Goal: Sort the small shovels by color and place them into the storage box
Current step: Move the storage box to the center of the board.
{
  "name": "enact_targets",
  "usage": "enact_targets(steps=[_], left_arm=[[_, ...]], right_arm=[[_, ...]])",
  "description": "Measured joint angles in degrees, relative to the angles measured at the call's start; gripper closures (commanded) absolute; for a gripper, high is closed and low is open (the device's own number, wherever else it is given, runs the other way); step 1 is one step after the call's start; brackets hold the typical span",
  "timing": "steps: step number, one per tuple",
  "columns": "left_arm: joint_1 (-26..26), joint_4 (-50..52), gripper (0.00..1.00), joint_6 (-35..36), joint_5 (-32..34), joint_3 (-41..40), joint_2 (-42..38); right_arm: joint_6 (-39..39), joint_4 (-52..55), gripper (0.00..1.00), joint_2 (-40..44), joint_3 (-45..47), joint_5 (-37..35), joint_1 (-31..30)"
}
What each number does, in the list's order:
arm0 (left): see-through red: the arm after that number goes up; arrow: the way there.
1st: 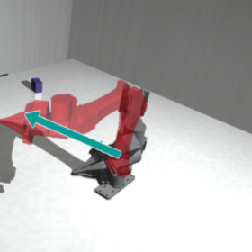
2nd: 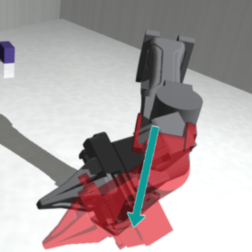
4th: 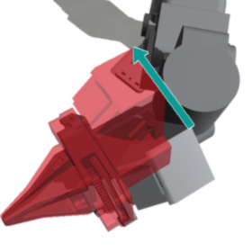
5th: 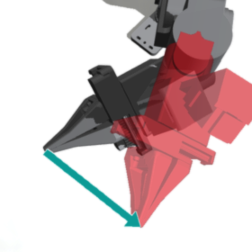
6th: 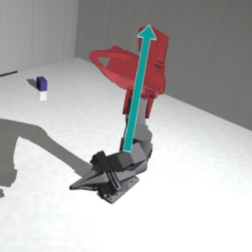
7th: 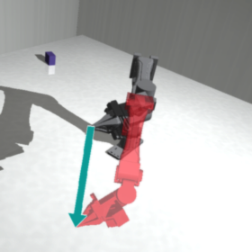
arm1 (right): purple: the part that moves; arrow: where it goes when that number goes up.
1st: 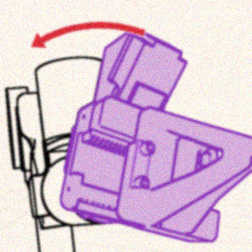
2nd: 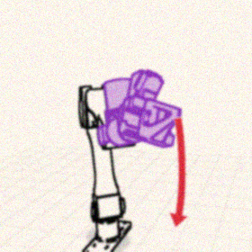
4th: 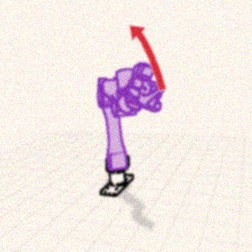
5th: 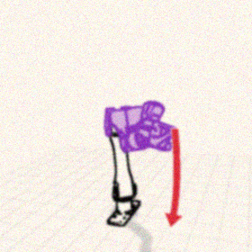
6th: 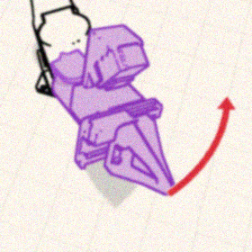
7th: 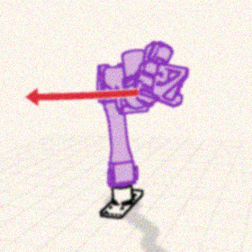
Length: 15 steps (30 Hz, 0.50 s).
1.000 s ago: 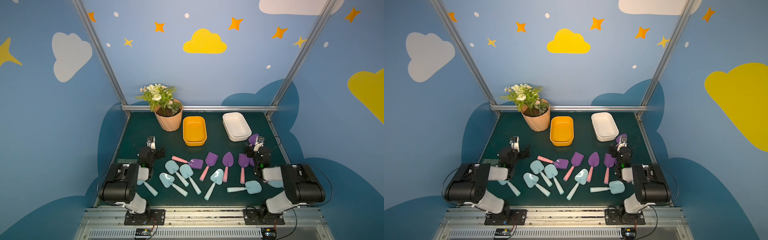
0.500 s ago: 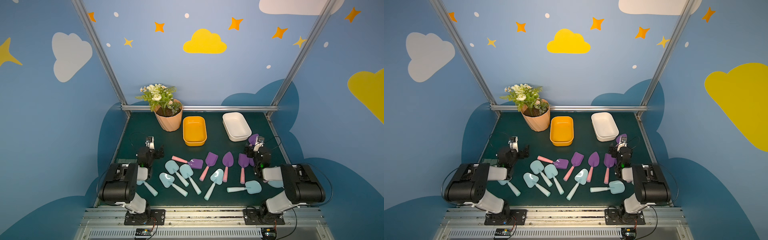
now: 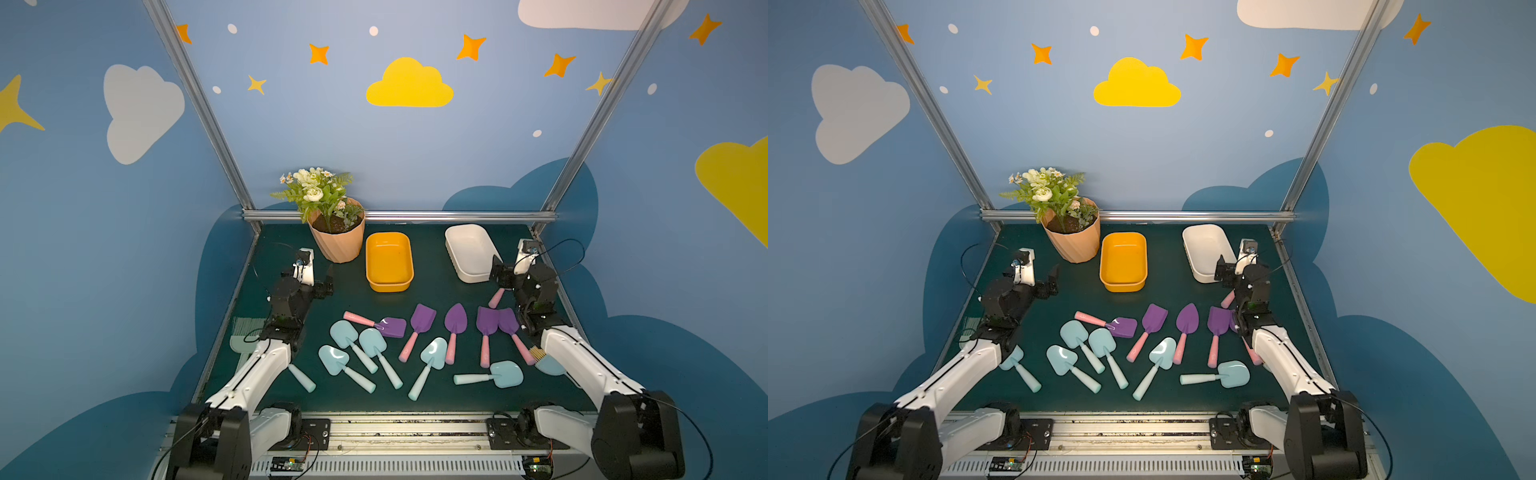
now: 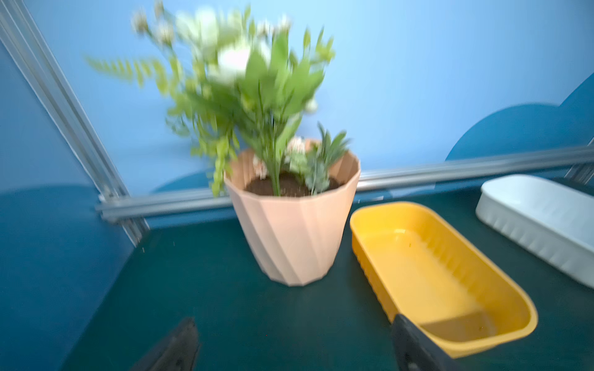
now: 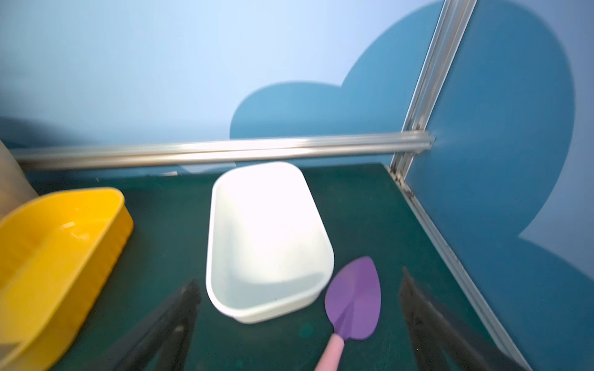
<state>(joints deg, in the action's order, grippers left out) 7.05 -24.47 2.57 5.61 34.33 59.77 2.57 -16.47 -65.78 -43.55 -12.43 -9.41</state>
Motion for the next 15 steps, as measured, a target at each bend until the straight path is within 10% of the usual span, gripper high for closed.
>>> enact_targets(steps=[15], left_arm=[[8.7, 34.7, 0.3, -12.0, 1.8, 23.5, 5.8]], right_arm=[[7.7, 46.0, 0.02, -5.0, -28.0, 6.3, 0.0]])
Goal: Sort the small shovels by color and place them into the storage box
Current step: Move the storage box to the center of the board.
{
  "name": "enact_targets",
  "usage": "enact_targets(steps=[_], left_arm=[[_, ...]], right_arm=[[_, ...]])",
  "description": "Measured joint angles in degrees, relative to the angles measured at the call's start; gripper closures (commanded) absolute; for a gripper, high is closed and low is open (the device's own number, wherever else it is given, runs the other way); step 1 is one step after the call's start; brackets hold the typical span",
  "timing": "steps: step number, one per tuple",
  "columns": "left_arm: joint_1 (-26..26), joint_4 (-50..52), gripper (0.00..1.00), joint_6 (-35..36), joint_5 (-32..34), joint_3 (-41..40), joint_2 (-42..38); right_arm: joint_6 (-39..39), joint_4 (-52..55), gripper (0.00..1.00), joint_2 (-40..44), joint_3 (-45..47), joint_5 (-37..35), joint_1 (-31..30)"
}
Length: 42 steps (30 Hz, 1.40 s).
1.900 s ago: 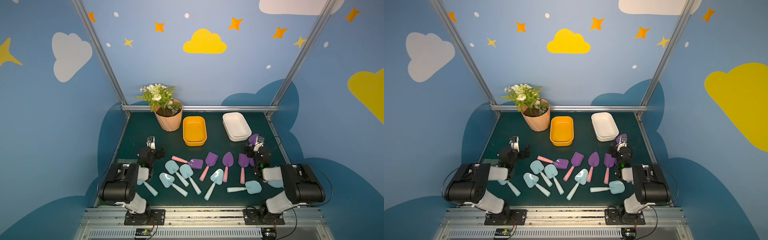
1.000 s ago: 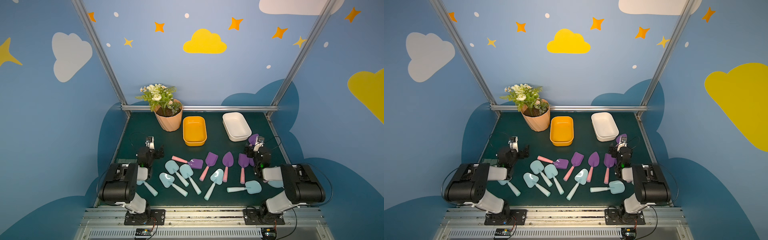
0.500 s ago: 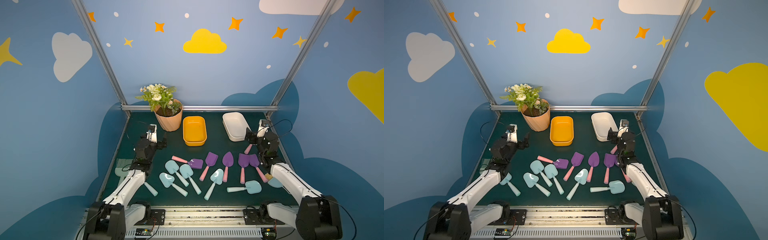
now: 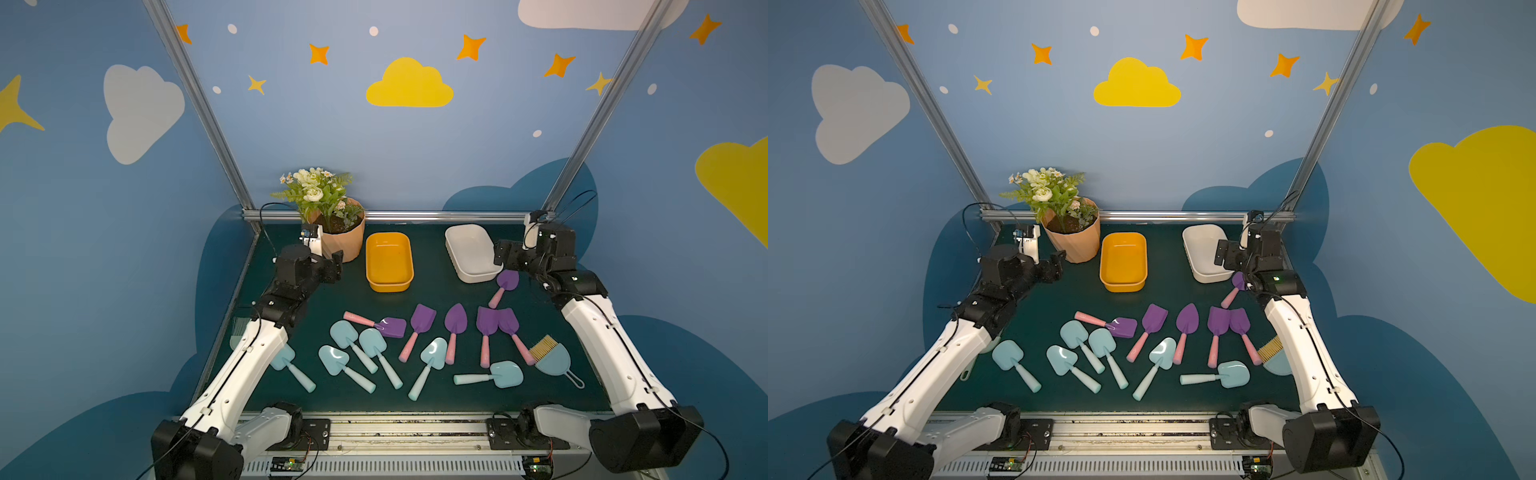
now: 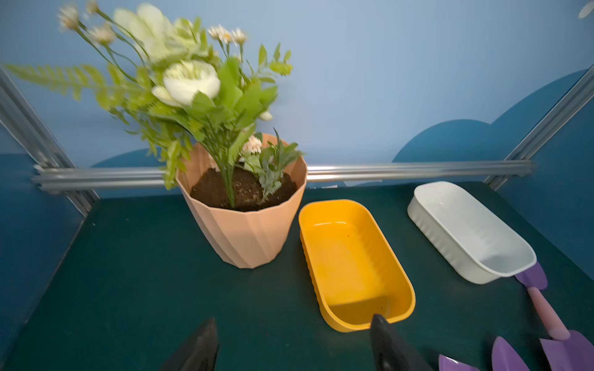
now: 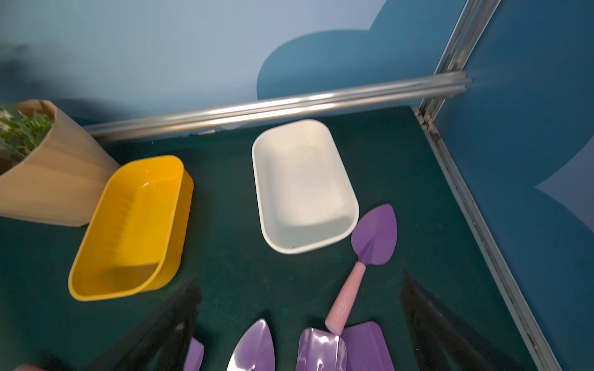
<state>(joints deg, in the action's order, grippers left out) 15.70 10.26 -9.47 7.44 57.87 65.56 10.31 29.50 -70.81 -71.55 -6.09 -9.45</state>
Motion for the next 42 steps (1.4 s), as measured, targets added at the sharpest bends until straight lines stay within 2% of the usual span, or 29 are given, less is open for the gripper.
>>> enact_targets(steps=[4, 9, 20, 28, 31, 37, 42], left_arm=[[3.0, 5.2, 0.31, -2.6, 0.6, 4.9, 6.7], [5.2, 11.8, 0.32, -5.8, -0.1, 15.4, 18.8], [5.8, 27.8, 0.36, -8.8, -2.7, 40.3, 47.2], [5.9, 38.5, 0.37, -8.5, -1.1, 53.5, 60.0], [5.9, 41.3, 0.41, -7.6, 0.1, 56.5, 63.2], [5.9, 43.9, 0.62, -5.7, 0.3, 58.3, 66.7], [5.9, 44.3, 0.73, -4.2, -0.1, 58.2, 68.0]], right_arm=[[0.5, 1.9, 0.04, 0.1, 0.6, 0.2, 0.0], [1.8, 4.9, 0.05, -1.5, -1.2, 0.3, 0.5], [5.0, 9.5, 0.07, -6.5, -5.5, 4.6, 1.2], [5.8, 10.7, 0.07, -6.6, -6.7, 6.8, 1.2], [5.8, 11.0, 0.07, -6.7, -6.8, 7.3, 1.3], [5.9, 11.2, 0.07, -7.1, -6.8, 7.9, 1.3], [6.0, 11.3, 0.08, -7.1, -6.8, 8.5, 1.3]])
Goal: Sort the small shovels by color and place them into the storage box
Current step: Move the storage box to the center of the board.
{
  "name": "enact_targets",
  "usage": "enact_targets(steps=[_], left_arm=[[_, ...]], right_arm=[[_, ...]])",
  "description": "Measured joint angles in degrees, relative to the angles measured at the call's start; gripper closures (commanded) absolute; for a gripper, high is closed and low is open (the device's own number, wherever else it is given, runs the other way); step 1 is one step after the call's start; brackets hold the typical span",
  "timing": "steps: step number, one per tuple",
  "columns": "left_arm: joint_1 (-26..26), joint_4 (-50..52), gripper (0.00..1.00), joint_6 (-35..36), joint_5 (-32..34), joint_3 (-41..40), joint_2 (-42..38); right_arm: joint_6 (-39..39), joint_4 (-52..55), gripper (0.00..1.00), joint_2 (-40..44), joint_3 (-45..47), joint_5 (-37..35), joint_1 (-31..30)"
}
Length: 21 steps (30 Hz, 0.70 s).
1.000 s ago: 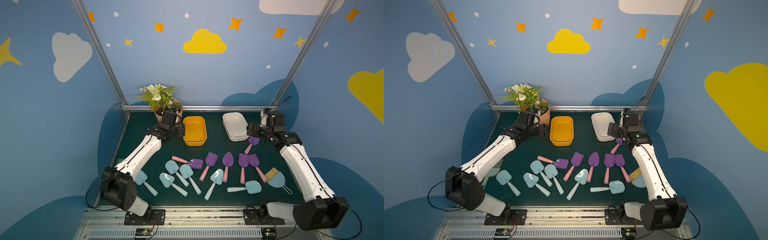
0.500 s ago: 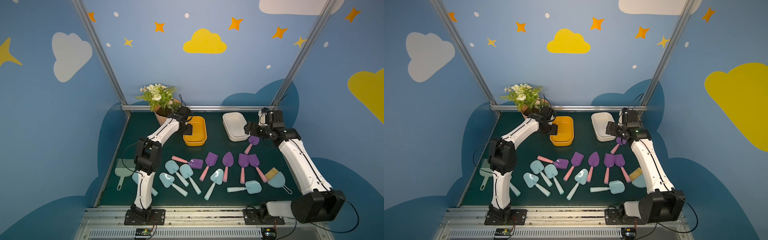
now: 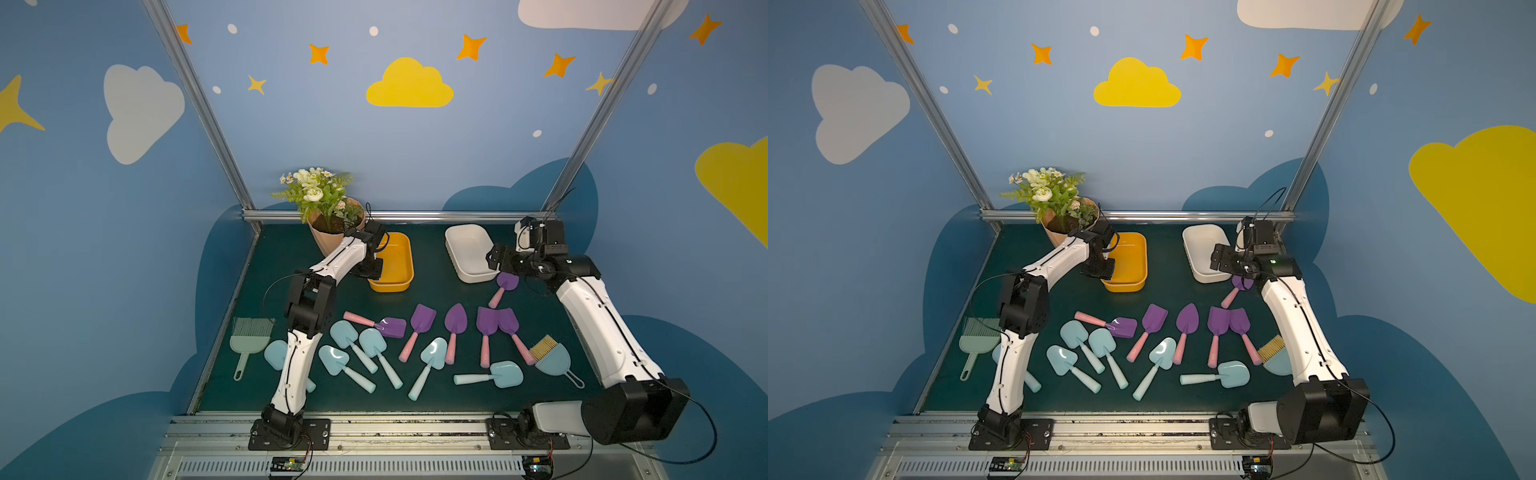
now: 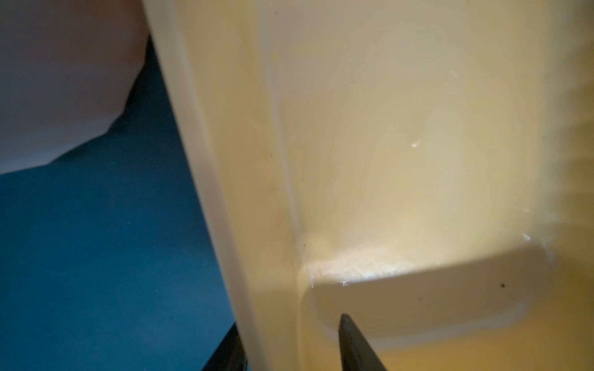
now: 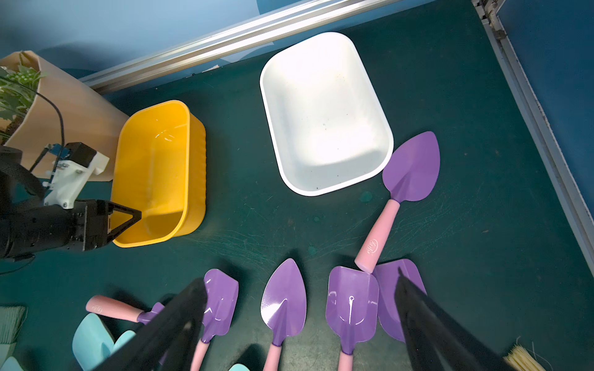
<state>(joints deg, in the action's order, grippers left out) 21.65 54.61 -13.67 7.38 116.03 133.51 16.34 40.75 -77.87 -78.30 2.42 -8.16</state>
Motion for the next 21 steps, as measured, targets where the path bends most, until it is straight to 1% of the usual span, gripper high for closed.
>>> enact_targets(steps=[2, 6, 10, 17, 21], left_arm=[[0.0, 0.0, 0.8, 0.4, -0.2, -0.2, 0.0], [0.2, -1.0, 0.87, 0.9, -0.5, -2.3, -0.1], [0.3, -2.0, 0.97, 1.6, -0.5, -6.4, -0.9], [0.7, -2.9, 0.97, 1.9, 0.6, -12.4, -4.4], [1.0, -3.1, 0.97, 1.9, 2.4, -16.5, -7.1]], right_arm=[[0.0, 0.0, 0.08, 0.0, 0.0, 0.1, 0.0], [0.0, 0.0, 0.08, 0.0, 0.6, 0.2, 0.0], [0.0, 0.0, 0.08, 0.0, 1.7, 0.2, 0.0], [0.0, 0.0, 0.09, 0.9, 3.1, 0.3, 0.1], [0.0, 0.0, 0.09, 1.8, 3.4, 0.3, 0.1]])
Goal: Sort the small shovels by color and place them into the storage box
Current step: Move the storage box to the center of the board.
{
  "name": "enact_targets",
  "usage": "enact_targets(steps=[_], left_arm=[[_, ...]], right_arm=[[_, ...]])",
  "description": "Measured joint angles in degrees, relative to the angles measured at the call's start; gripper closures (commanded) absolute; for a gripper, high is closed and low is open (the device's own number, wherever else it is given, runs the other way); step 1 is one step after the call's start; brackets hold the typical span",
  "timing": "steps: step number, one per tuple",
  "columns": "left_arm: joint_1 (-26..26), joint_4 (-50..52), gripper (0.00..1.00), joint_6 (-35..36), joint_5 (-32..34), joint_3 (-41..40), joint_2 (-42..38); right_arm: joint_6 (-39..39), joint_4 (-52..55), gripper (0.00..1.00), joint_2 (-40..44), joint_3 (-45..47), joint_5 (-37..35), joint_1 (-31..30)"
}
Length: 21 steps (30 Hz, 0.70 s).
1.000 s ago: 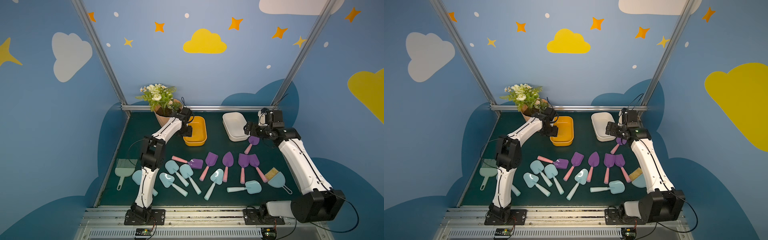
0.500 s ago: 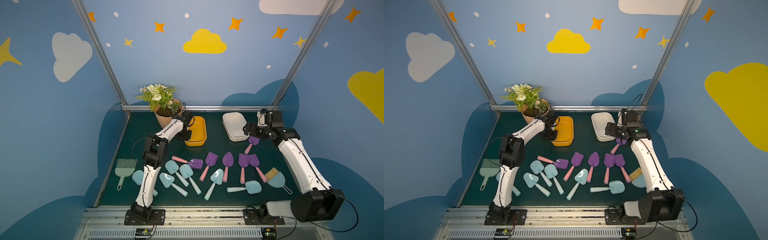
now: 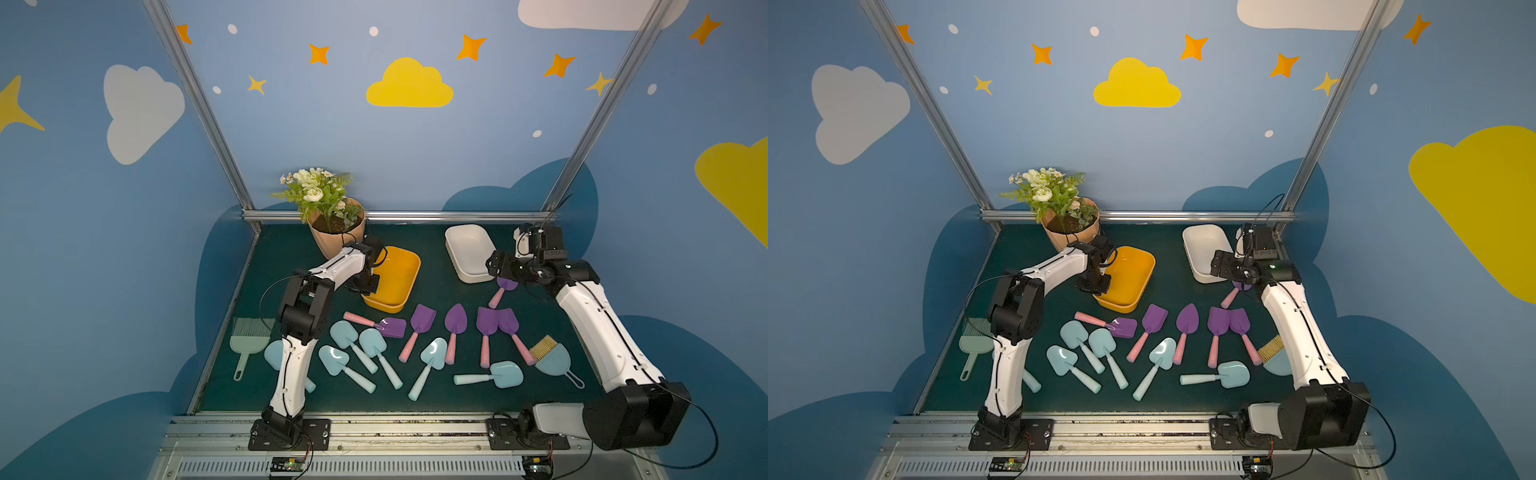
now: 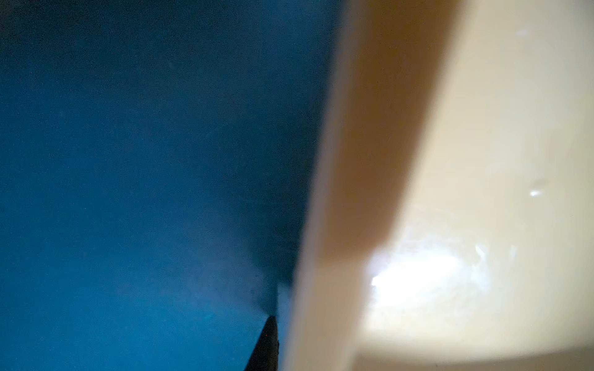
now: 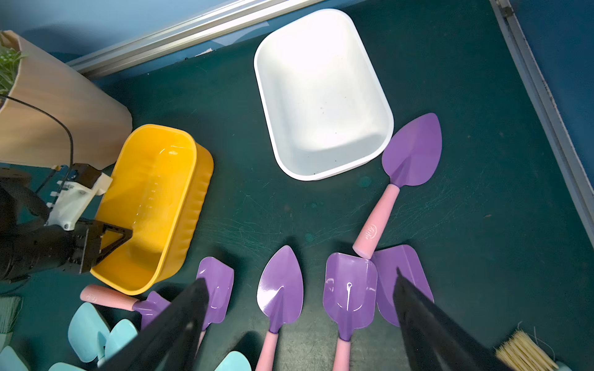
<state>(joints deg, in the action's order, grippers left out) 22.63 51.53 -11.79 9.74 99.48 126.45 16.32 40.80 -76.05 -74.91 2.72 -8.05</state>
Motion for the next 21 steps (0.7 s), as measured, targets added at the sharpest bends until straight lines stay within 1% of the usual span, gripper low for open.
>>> enact_targets(steps=[10, 21], left_arm=[[-0.4, -0.6, 0.97, -2.0, 4.9, -6.4, -4.9], [-2.9, -0.8, 0.97, -5.0, 5.7, -8.2, -5.4]], right_arm=[[0.2, 0.0, 0.09, 0.2, 0.0, 0.3, 0.0], [0.2, 0.0, 0.09, 0.2, 0.0, 0.4, 0.0]])
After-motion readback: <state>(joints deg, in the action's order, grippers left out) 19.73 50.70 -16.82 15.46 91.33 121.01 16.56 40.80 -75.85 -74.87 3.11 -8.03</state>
